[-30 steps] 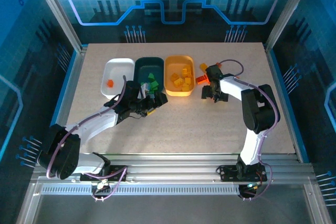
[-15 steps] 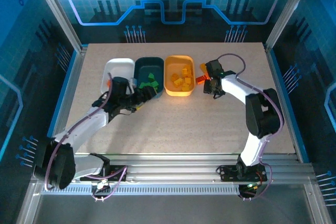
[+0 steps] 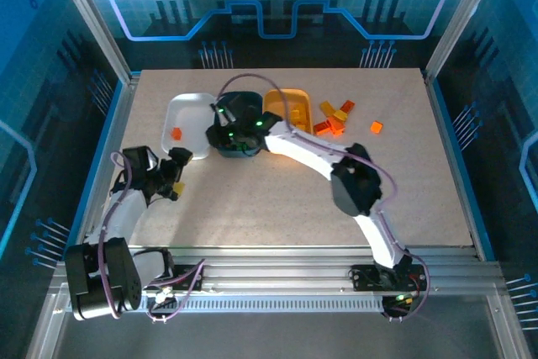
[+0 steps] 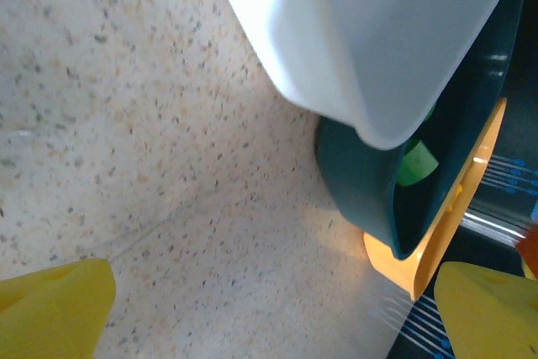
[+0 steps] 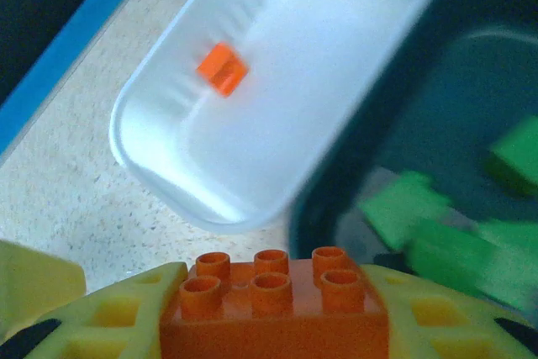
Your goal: Sort the legos into containers by color
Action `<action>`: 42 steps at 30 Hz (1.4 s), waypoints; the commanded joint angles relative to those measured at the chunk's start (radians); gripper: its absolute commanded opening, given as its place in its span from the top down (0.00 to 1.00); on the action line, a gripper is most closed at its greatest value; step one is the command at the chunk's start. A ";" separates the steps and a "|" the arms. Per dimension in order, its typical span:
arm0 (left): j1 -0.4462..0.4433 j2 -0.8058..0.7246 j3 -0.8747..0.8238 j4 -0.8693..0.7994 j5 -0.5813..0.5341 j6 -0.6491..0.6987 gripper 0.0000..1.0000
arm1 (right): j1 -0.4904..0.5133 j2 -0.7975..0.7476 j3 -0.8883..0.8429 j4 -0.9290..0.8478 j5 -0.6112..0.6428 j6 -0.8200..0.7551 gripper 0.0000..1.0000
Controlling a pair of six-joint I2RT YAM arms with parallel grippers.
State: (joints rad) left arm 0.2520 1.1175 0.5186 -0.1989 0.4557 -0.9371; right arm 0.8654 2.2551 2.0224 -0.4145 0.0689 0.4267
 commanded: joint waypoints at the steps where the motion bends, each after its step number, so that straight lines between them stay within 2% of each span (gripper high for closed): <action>1: 0.013 -0.030 -0.010 0.006 0.088 0.007 0.01 | 0.002 0.150 0.184 -0.051 -0.031 -0.070 0.62; 5: 0.016 -0.044 -0.017 0.013 0.106 0.016 0.01 | 0.010 0.259 0.347 -0.096 -0.047 -0.095 0.62; 8: 0.016 -0.065 -0.015 0.008 0.108 0.021 0.01 | 0.019 0.291 0.395 -0.101 -0.040 -0.115 0.61; 11: 0.016 -0.106 -0.030 0.004 0.092 0.003 0.01 | 0.019 0.350 0.488 -0.161 -0.024 -0.120 0.58; 13: 0.016 -0.141 -0.043 0.007 0.086 -0.009 0.01 | 0.016 0.386 0.549 -0.197 -0.029 -0.123 0.53; 18: 0.018 -0.177 -0.035 -0.030 0.074 -0.008 0.01 | 0.019 0.375 0.572 -0.185 -0.024 -0.133 0.55; 20: 0.018 -0.182 -0.037 -0.018 0.083 -0.022 0.01 | 0.018 0.385 0.589 -0.187 -0.017 -0.141 0.46; 25: 0.018 -0.191 -0.035 -0.008 0.108 -0.037 0.01 | 0.008 0.455 0.671 -0.217 -0.055 -0.137 0.38; 28: 0.018 -0.202 -0.042 -0.008 0.111 -0.045 0.01 | 0.012 0.477 0.721 -0.241 -0.065 -0.143 0.26; 30: 0.018 -0.211 -0.041 -0.014 0.114 -0.044 0.01 | 0.013 0.458 0.720 -0.262 -0.049 -0.151 0.27; 33: 0.018 -0.225 -0.042 -0.015 0.113 -0.040 0.01 | 0.015 0.344 0.627 -0.268 0.039 -0.161 0.32; 37: -0.003 -0.211 -0.043 0.004 0.114 -0.025 0.01 | -0.037 0.064 0.289 -0.165 0.138 -0.141 0.35; 40: -0.077 -0.185 -0.036 0.023 0.080 -0.009 0.01 | -0.126 -0.143 0.021 -0.106 0.200 -0.101 0.35; 42: -0.147 -0.151 -0.020 0.047 0.054 0.003 0.01 | -0.203 -0.230 -0.117 -0.118 0.252 -0.062 0.33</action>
State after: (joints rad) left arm 0.1703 0.9340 0.4870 -0.1829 0.5289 -0.9627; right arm 0.7834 2.1750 2.0102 -0.5747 0.2024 0.3115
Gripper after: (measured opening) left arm 0.990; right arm 0.663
